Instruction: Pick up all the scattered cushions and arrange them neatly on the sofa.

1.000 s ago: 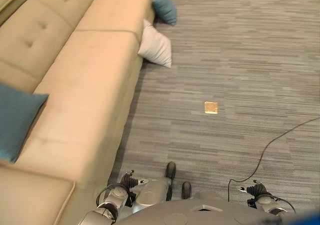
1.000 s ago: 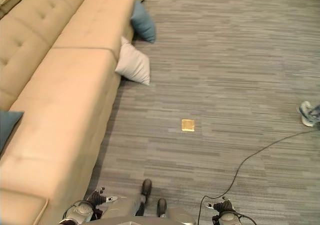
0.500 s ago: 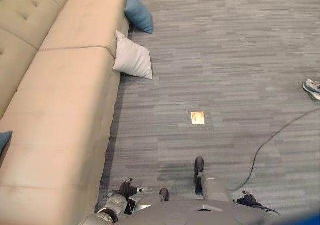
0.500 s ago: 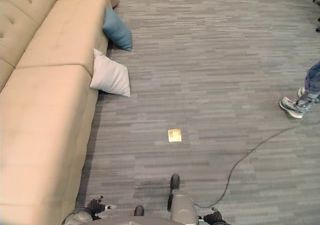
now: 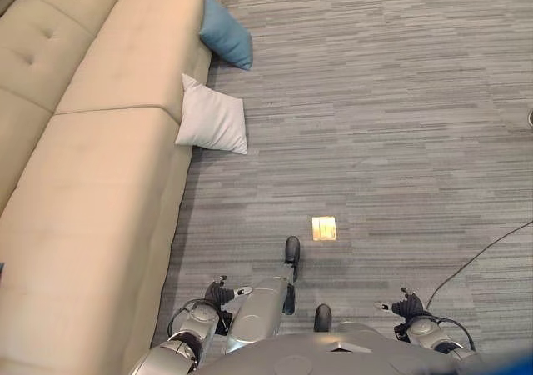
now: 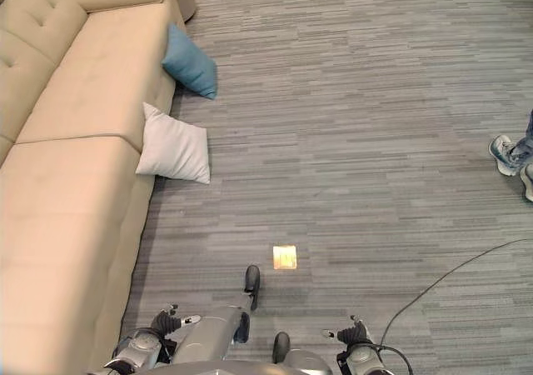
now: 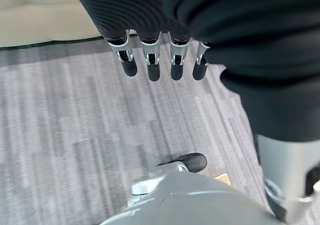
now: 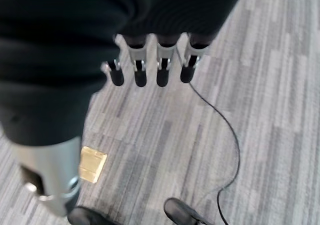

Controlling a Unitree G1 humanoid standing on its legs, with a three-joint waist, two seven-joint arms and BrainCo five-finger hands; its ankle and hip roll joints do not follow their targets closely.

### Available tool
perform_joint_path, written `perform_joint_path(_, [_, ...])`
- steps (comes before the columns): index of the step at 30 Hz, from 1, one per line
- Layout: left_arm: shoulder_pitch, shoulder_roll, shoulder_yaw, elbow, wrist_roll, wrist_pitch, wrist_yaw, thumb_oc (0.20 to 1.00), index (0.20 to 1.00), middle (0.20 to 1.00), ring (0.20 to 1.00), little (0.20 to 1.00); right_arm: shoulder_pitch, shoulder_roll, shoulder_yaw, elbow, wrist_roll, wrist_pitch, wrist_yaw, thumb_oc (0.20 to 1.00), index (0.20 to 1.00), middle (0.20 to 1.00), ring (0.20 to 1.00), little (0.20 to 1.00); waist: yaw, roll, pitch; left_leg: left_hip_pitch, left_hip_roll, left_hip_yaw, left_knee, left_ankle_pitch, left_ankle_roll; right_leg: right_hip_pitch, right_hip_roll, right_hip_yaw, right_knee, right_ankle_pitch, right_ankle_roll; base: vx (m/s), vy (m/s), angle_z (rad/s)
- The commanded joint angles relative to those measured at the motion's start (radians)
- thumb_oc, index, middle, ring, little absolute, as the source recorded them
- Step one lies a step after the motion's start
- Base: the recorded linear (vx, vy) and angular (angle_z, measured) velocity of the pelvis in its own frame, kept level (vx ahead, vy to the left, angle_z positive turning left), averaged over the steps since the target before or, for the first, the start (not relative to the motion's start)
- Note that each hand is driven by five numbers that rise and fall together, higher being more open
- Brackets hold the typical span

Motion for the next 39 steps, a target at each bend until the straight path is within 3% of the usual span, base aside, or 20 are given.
perform_joint_path(1, [0.002, -0.048, -0.023, 0.025, 0.001, 0.006, 0.007, 1.000, 1.000, 1.000, 1.000, 1.000, 0.049, -0.023, -0.017, -0.055, -0.046, 0.001, -0.001, 1.000, 1.000, 1.000, 1.000, 1.000, 0.029, 0.020, -0.070, 0.062, 0.006, -0.017, 0.049, -0.105, 0.019, -0.150, -0.035, 0.034, 0.227, 0.006, 0.129, 0.29, 0.086, -0.78])
perform_joint_path(3, [0.003, -0.041, -0.017, 0.021, -0.005, 0.007, 0.003, 1.000, 1.000, 1.000, 1.000, 1.000, 0.049, -0.026, -0.018, -0.051, -0.056, 0.006, 0.010, 1.000, 1.000, 1.000, 1.000, 1.000, 0.033, 0.019, -0.075, 0.092, -0.001, -0.018, 0.045, -0.132, 0.044, -0.203, -0.060, 0.023, 0.370, 0.047, 0.165, 0.24, 0.096, -0.13])
perform_joint_path(4, [-0.008, -0.031, -0.021, 0.014, -0.007, 0.009, 0.007, 1.000, 1.000, 1.000, 1.000, 1.000, 0.039, -0.028, -0.016, -0.054, -0.058, 0.010, 0.018, 1.000, 1.000, 1.000, 1.000, 1.000, 0.014, 0.023, -0.057, 0.127, 0.001, -0.039, 0.040, -0.150, 0.067, -0.297, -0.063, 0.031, 0.561, 0.146, 0.209, 0.20, 0.088, 0.06])
perform_joint_path(7, [-0.023, -0.022, -0.029, 0.009, -0.006, 0.010, 0.010, 1.000, 1.000, 1.000, 1.000, 1.000, 0.029, -0.031, -0.014, -0.072, -0.061, 0.007, 0.021, 1.000, 1.000, 1.000, 1.000, 1.000, -0.016, 0.054, -0.037, 0.186, 0.018, -0.055, 0.017, -0.175, 0.081, -0.427, -0.092, -0.011, 0.683, 0.175, 0.207, 0.21, 0.057, 0.57])
perform_joint_path(10, [-0.034, -0.024, -0.034, 0.003, -0.002, 0.002, 0.003, 1.000, 1.000, 1.000, 1.000, 1.000, 0.012, -0.043, -0.003, -0.068, -0.083, 0.010, 0.019, 1.000, 1.000, 1.000, 1.000, 1.000, -0.046, 0.065, -0.026, 0.267, 0.021, -0.079, -0.018, -0.217, 0.067, -0.501, -0.127, -0.050, 0.484, 0.131, 0.172, 0.39, -0.106, 0.38])
perform_joint_path(13, [-0.040, -0.028, -0.030, 0.020, 0.011, -0.006, 0.006, 1.000, 1.000, 1.000, 1.000, 1.000, 0.007, -0.052, 0.001, -0.052, -0.087, 0.023, 0.029, 1.000, 1.000, 1.000, 1.000, 1.000, -0.076, 0.052, -0.023, 0.349, 0.008, -0.133, -0.040, -0.265, 0.043, -0.549, -0.128, 0.011, 0.217, 0.221, 0.199, 0.48, -0.254, 0.18])
perform_joint_path(15, [-0.028, -0.039, -0.020, 0.036, 0.017, -0.003, 0.001, 1.000, 1.000, 1.000, 1.000, 1.000, 0.012, -0.052, 0.002, -0.037, -0.088, 0.026, 0.032, 1.000, 1.000, 1.000, 1.000, 1.000, -0.072, 0.034, -0.042, 0.374, 0.014, -0.146, -0.001, -0.308, 0.025, -0.501, -0.130, 0.021, 0.196, 0.239, 0.189, 0.45, -0.362, 0.71])
perform_joint_path(17, [-0.018, -0.046, -0.018, 0.042, 0.015, 0.000, -0.003, 1.000, 1.000, 1.000, 1.000, 1.000, 0.009, -0.051, 0.003, -0.030, -0.086, 0.026, 0.032, 1.000, 1.000, 1.000, 1.000, 1.000, -0.066, 0.036, -0.052, 0.346, 0.032, -0.152, 0.083, -0.276, -0.001, -0.465, -0.116, 0.018, 0.185, 0.231, 0.167, 0.28, -0.301, 0.87])
perform_joint_path(19, [-0.012, -0.051, -0.022, 0.036, 0.015, 0.004, -0.018, 1.000, 1.000, 1.000, 1.000, 1.000, 0.001, -0.056, 0.004, -0.035, -0.073, 0.016, 0.029, 1.000, 1.000, 1.000, 1.000, 1.000, -0.053, 0.025, -0.043, 0.231, 0.054, -0.135, 0.313, -0.176, -0.034, -0.395, -0.106, 0.002, 0.150, 0.202, 0.131, 0.22, -0.353, 0.43])
perform_joint_path(21, [-0.015, -0.043, -0.024, 0.013, 0.006, 0.006, -0.037, 1.000, 1.000, 1.000, 1.000, 1.000, -0.040, -0.116, -0.025, -0.017, -0.030, 0.014, 0.032, 1.000, 1.000, 1.000, 1.000, 1.000, -0.028, 0.010, -0.029, 0.136, 0.074, -0.093, 0.454, -0.135, -0.041, -0.326, -0.109, -0.029, 0.126, 0.164, 0.098, 0.25, -0.355, 0.31])
perform_joint_path(25, [-0.019, -0.057, -0.057, -0.010, 0.012, -0.001, -0.053, 1.000, 1.000, 1.000, 1.000, 1.000, -0.011, -0.116, -0.035, -0.026, -0.001, -0.013, 0.041, 1.000, 1.000, 1.000, 1.000, 1.000, -0.013, 0.006, -0.020, 0.062, 0.055, 0.007, 0.271, -0.192, -0.019, -0.261, -0.108, -0.079, 0.097, 0.124, 0.107, 0.23, -0.134, 0.51])
perform_joint_path(27, [-0.018, -0.054, -0.058, -0.014, 0.020, 0.004, -0.058, 1.000, 1.000, 1.000, 1.000, 1.000, 0.005, -0.109, -0.044, -0.018, 0.007, -0.007, 0.039, 1.000, 1.000, 1.000, 1.000, 1.000, -0.014, 0.021, -0.022, 0.017, 0.093, 0.135, 0.149, -0.113, -0.019, -0.225, -0.085, -0.117, 0.088, 0.098, 0.106, 0.22, -0.017, 0.37])
perform_joint_path(28, [-0.012, -0.056, -0.053, -0.008, 0.021, 0.003, -0.063, 1.000, 1.000, 1.000, 1.000, 1.000, 0.002, -0.103, -0.044, -0.012, 0.009, -0.005, 0.045, 1.000, 1.000, 1.000, 1.000, 1.000, -0.013, 0.027, -0.028, 0.046, 0.098, 0.152, 0.120, -0.120, -0.013, -0.221, -0.079, -0.121, 0.101, 0.083, 0.111, 0.51, 0.110, 0.26])
perform_joint_path(29, [0.015, -0.051, -0.023, 0.022, 0.020, 0.003, -0.054, 1.000, 1.000, 1.000, 1.000, 1.000, 0.022, -0.080, -0.033, -0.010, -0.029, -0.005, 0.049, 1.000, 1.000, 1.000, 1.000, 1.000, 0.006, 0.017, -0.053, 0.108, 0.063, 0.106, 0.097, -0.166, 0.020, -0.201, -0.103, -0.133, 0.185, 0.052, 0.132, 0.52, 0.212, 0.02])
perform_joint_path(31, [0.019, -0.042, -0.012, 0.021, 0.016, 0.004, -0.053, 1.000, 1.000, 1.000, 1.000, 1.000, 0.024, -0.071, -0.029, -0.015, -0.053, 0.000, 0.057, 1.000, 1.000, 1.000, 1.000, 1.000, 0.013, 0.015, -0.057, 0.160, 0.044, 0.086, 0.065, -0.194, 0.061, -0.279, -0.154, -0.142, 0.415, 0.104, 0.186, 0.35, 0.216, -0.33])
perform_joint_path(33, [0.013, -0.032, -0.016, 0.005, 0.015, 0.002, -0.051, 1.000, 1.000, 1.000, 1.000, 1.000, 0.025, -0.065, -0.019, -0.023, -0.055, 0.000, 0.062, 1.000, 1.000, 1.000, 1.000, 1.000, -0.004, 0.026, -0.041, 0.181, 0.037, 0.046, 0.053, -0.192, 0.081, -0.368, -0.148, -0.103, 0.591, 0.164, 0.198, 0.19, 0.088, 0.60])
perform_joint_path(34, [0.003, -0.019, -0.018, -0.015, -0.007, -0.005, -0.049, 1.000, 1.000, 1.000, 1.000, 1.000, 0.022, -0.057, -0.011, -0.023, -0.053, -0.005, 0.061, 1.000, 1.000, 1.000, 1.000, 1.000, -0.018, 0.032, -0.031, 0.230, 0.022, -0.034, 0.033, -0.204, 0.084, -0.444, -0.130, -0.054, 0.591, 0.149, 0.178, 0.23, 0.026, 1.65])
perform_joint_path(36, [-0.003, -0.017, -0.018, -0.015, -0.011, -0.011, -0.048, 1.000, 1.000, 1.000, 1.000, 1.000, 0.013, -0.055, -0.005, -0.021, -0.053, -0.008, 0.062, 1.000, 1.000, 1.000, 1.000, 1.000, -0.021, 0.031, -0.026, 0.243, 0.019, -0.064, 0.023, -0.207, 0.079, -0.450, -0.123, -0.039, 0.525, 0.128, 0.170, 0.26, -0.106, 1.86])
perform_joint_path(37, [-0.011, -0.016, -0.025, -0.009, -0.005, -0.013, -0.046, 1.000, 1.000, 1.000, 1.000, 1.000, 0.004, -0.055, 0.000, -0.023, -0.041, -0.008, 0.063, 1.000, 1.000, 1.000, 1.000, 1.000, -0.033, 0.019, -0.024, 0.265, 0.002, -0.115, 0.012, -0.213, 0.069, -0.467, -0.086, 0.045, 0.387, 0.133, 0.171, 0.32, -0.196, 1.48])
perform_joint_path(39, [-0.022, -0.021, -0.036, 0.005, 0.006, -0.017, -0.044, 1.000, 1.000, 1.000, 1.000, 1.000, 0.003, -0.059, 0.003, -0.019, -0.032, -0.002, 0.064, 1.000, 1.000, 1.000, 1.000, 1.000, -0.055, 0.012, -0.024, 0.292, -0.026, -0.200, 0.001, -0.218, 0.058, -0.498, -0.037, 0.176, 0.263, 0.181, 0.190, 0.31, -0.210, 1.12])
